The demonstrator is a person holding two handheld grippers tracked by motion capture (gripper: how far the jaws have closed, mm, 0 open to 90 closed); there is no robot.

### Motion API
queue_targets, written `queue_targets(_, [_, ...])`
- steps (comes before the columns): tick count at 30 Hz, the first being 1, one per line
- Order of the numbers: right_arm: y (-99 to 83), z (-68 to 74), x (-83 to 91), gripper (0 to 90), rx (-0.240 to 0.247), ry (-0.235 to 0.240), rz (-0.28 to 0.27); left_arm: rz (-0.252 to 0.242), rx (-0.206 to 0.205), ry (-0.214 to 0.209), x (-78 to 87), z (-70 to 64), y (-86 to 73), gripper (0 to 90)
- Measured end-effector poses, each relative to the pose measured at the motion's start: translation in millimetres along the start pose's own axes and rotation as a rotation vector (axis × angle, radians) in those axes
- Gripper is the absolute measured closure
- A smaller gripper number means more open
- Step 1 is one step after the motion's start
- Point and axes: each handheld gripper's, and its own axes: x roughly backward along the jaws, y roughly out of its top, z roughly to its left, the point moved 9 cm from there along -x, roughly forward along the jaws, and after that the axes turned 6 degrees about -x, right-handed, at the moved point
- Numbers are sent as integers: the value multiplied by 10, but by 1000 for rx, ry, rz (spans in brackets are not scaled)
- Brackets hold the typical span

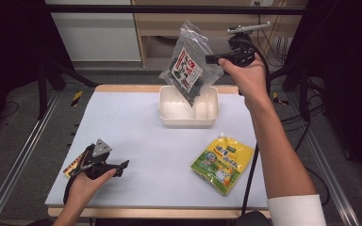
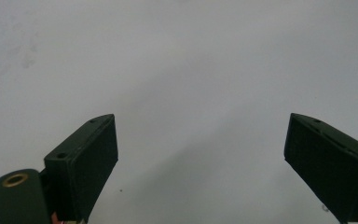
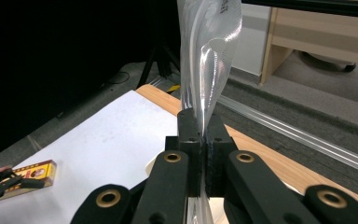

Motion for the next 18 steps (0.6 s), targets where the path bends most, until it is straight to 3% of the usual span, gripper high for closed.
queue_targets(18, [-159,-102,-193,886,-15,4,58,1,-3,-3,-5,10,1,94])
